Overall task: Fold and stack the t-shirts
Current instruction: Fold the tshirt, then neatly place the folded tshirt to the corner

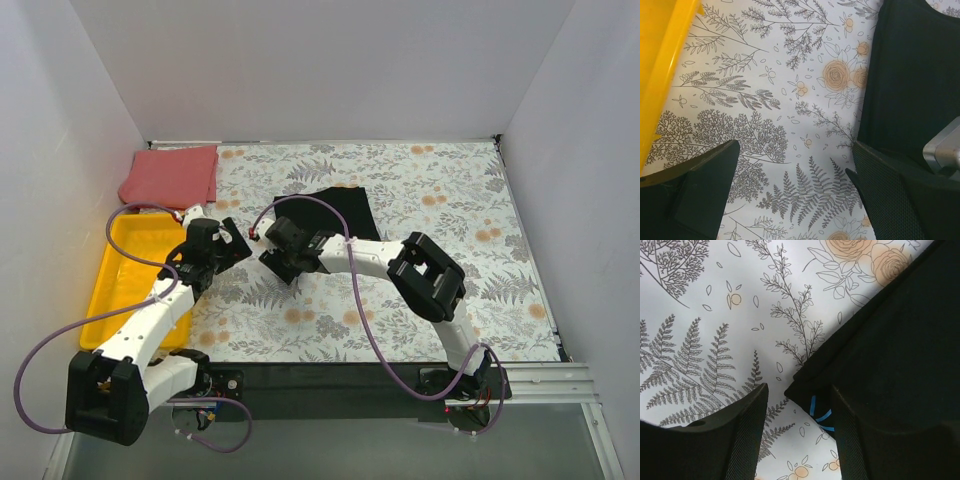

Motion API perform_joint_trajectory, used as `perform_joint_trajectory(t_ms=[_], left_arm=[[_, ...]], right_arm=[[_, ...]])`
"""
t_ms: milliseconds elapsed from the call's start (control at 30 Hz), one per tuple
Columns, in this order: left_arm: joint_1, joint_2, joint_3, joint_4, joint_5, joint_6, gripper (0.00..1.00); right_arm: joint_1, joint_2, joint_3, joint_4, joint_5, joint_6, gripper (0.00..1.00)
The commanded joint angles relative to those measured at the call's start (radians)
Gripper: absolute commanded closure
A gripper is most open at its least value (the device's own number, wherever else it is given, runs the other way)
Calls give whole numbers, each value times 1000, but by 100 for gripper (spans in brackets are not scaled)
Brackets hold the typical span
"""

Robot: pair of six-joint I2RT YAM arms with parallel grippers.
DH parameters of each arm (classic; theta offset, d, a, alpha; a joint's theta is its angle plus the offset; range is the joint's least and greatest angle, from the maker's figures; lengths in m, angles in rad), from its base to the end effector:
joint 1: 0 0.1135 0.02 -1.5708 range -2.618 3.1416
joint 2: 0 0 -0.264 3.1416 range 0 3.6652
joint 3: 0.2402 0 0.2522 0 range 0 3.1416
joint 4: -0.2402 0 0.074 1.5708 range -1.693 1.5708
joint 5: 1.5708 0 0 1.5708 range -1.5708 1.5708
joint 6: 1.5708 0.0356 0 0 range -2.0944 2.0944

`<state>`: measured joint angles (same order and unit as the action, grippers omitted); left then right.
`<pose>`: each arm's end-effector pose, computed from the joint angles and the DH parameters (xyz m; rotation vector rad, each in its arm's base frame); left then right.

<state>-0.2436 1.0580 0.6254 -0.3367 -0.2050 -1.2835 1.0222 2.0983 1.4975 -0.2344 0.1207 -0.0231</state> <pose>0.2116 -0.0451 0.2196 -1.2712 2.0120 -0.5199 0.2447 0.3922 0.1716 -1.1601 2.1268 0.3186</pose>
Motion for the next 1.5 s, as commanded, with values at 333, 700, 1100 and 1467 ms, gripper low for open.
perform_joint_trajectory(t_ms=[333,700,1100,1467], left_arm=[[61,80,33,7,168,-46,5],[70,224,109,82,375,-210,3],[23,456,135,257,507,-407,2],[-62,642,180,331,424,-516,10]], right_arm=[[12,28,-33,-26,165,-49,86],[-19,-110,-66,46,-47,9,99],[-102,-192,-193,176,-234,118,99],[-146,-222,-240,259,-314,195,99]])
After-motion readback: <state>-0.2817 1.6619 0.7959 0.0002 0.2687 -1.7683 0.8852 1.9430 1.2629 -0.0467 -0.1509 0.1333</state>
